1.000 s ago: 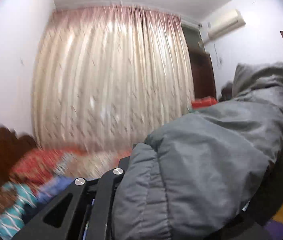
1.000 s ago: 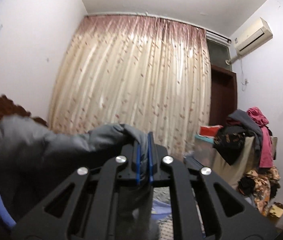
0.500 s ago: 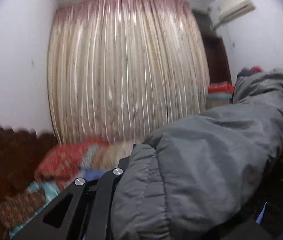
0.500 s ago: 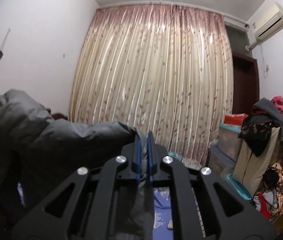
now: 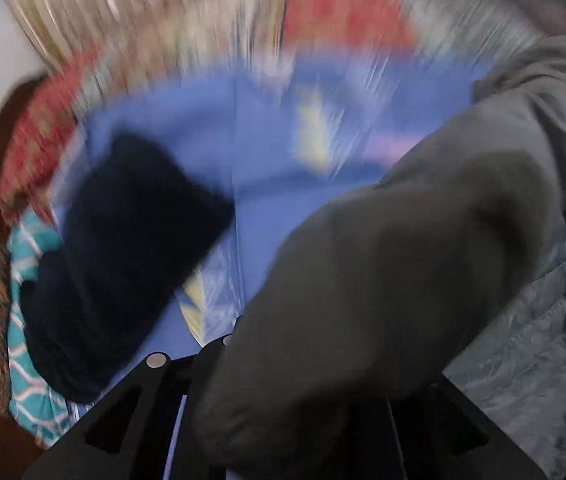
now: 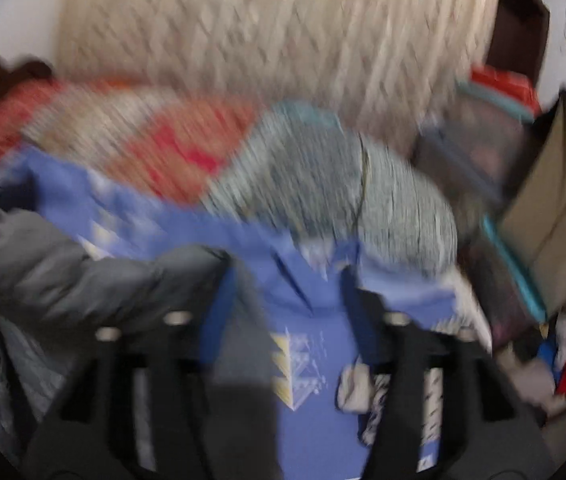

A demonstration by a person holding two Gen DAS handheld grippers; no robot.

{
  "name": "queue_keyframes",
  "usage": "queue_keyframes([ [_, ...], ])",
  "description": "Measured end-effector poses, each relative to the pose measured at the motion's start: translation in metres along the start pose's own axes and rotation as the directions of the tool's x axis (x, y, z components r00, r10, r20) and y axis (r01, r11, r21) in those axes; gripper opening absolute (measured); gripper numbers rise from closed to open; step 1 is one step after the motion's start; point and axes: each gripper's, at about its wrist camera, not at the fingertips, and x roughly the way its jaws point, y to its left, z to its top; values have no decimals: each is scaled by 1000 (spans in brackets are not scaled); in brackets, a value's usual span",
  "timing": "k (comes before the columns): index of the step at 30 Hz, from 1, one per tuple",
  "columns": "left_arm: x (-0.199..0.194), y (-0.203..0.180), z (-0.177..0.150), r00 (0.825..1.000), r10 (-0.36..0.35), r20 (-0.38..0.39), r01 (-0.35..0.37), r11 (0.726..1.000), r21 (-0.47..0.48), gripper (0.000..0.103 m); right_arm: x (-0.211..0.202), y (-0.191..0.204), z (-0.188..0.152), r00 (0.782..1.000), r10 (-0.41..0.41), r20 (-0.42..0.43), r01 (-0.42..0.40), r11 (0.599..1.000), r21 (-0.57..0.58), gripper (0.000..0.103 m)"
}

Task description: Fold large clothes

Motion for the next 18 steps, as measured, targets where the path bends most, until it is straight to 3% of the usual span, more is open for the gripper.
queue_keyframes([
  [2, 44, -15, -5, 995, 46, -86, -43, 998, 36, 35, 21, -3, -34, 995, 81, -61, -78, 996, 54, 55],
  [4, 64, -26, -16, 993, 65, -99, -56, 994, 89, 35, 20, -10, -81, 981, 167, -102, -160, 984, 71, 67],
  [7, 50, -17, -31, 998, 3, -62, 4, 992, 123, 35, -3, -16, -143, 973, 199, -117, -198, 980, 22, 84],
  [9, 33, -3, -44, 999, -29, -45, 35, 990, 137, 37, -8, -24, -180, 975, 170, -140, -176, 984, -37, 90],
  [11, 8, 20, -62, 997, -68, -27, 71, 989, 131, 40, -13, -31, -216, 980, 119, -162, -131, 989, -66, 90],
  [13, -9, 33, -78, 997, -82, -8, 82, 987, 140, 44, -16, -45, -246, 975, 100, -198, -108, 994, -27, 91],
  [17, -19, 39, -92, 1000, -24, -14, 26, 987, 160, 47, 7, -64, -296, 935, 164, -316, -126, 982, 137, 92],
  [18, -16, 34, -89, 1000, 5, -16, -2, 986, 169, 47, 15, -64, -304, 927, 146, -345, -107, 986, 131, 73],
])
